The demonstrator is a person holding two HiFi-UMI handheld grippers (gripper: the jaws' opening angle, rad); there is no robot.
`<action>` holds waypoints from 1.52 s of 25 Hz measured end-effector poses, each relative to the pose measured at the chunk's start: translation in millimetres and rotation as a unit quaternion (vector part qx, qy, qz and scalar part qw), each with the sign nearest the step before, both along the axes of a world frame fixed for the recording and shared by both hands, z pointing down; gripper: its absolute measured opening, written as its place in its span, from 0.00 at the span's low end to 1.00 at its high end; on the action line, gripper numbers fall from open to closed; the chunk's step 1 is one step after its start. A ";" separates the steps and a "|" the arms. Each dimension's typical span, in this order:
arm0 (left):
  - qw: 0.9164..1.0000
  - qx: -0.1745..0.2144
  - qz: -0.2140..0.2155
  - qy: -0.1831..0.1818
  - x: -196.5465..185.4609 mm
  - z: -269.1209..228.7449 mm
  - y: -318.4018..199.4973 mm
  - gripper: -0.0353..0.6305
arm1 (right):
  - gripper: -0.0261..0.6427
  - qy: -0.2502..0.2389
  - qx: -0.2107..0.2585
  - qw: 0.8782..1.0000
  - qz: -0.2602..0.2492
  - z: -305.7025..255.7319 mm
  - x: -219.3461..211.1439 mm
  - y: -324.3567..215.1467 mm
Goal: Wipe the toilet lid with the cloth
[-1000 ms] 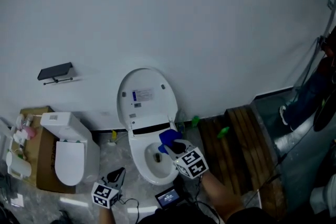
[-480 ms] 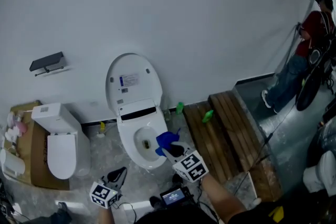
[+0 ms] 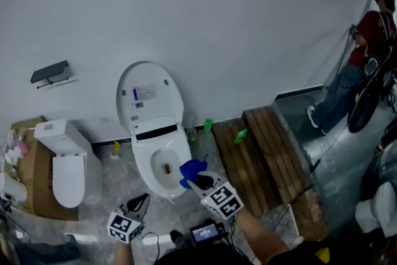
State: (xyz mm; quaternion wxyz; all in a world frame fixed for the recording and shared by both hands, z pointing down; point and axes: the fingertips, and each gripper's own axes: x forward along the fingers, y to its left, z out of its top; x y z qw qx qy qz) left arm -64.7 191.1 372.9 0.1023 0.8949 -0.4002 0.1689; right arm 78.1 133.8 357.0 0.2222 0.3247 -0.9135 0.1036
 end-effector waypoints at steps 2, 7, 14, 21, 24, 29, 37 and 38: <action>1.000 0.003 -0.012 0.003 7.3 -1.7 -4.3 0.07 | 0.14 -0.001 -0.002 1.000 -0.008 2.8 4.3 -1.8; 1.000 0.012 -0.024 0.003 17.4 -7.1 -8.3 0.07 | 0.14 -0.005 0.001 1.000 -0.020 -2.1 6.4 -4.1; 1.000 0.017 -0.026 -0.001 29.6 -11.9 -10.7 0.07 | 0.14 -0.005 0.008 1.000 -0.028 -6.8 13.6 -3.6; 0.999 0.016 -0.028 0.001 37.5 -11.4 -12.4 0.07 | 0.14 -0.006 0.005 1.000 -0.026 -4.6 20.6 1.5; 0.999 0.018 -0.031 -0.001 37.2 -11.2 -13.4 0.07 | 0.14 -0.008 0.004 1.000 -0.027 -4.5 20.5 0.9; 0.999 0.015 -0.043 0.001 32.9 -7.9 -14.3 0.07 | 0.14 -0.012 0.004 0.999 -0.032 -5.5 16.8 -1.7; 0.998 0.013 -0.055 0.003 31.8 -6.4 -15.4 0.07 | 0.14 -0.012 0.006 0.999 -0.042 -5.2 14.4 -4.1; 0.998 0.012 -0.057 0.003 32.7 -7.8 -15.7 0.07 | 0.14 -0.011 0.006 0.999 -0.042 -4.7 14.7 -3.9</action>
